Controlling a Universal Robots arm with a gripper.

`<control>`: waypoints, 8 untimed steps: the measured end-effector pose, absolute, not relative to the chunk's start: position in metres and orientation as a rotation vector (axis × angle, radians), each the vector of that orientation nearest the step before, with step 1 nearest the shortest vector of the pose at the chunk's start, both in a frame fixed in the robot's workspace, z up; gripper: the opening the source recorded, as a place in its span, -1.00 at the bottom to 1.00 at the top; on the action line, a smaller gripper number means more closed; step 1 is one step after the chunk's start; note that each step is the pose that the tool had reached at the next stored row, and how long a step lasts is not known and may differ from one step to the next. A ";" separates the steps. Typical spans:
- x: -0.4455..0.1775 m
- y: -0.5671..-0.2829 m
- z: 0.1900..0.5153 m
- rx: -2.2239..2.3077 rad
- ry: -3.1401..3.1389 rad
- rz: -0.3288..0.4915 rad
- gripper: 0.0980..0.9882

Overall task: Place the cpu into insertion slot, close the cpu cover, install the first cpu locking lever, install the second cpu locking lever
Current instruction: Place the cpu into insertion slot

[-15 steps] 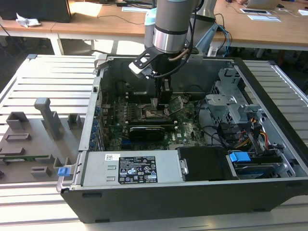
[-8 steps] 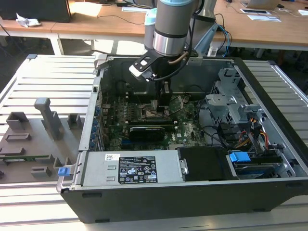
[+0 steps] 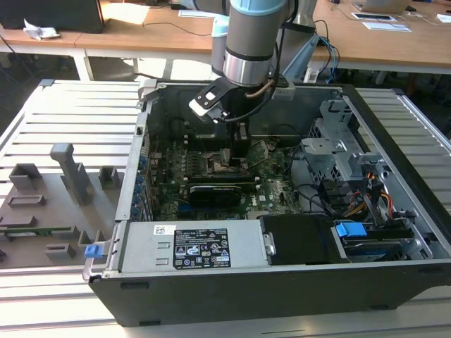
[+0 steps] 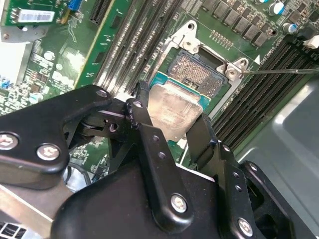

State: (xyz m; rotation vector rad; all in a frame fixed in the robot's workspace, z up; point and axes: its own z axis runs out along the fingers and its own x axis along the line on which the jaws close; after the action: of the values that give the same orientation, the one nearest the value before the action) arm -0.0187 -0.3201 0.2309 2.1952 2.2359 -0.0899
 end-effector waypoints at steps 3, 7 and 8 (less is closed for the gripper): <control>-0.020 -0.315 0.227 2.199 2.240 -0.081 0.00; -0.026 -0.313 0.222 2.201 2.242 -0.078 0.00; -0.027 -0.313 0.219 2.201 2.243 -0.076 0.00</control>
State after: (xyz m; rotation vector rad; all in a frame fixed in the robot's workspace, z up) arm -0.0272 -0.3129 0.2190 2.2014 2.2430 -0.0756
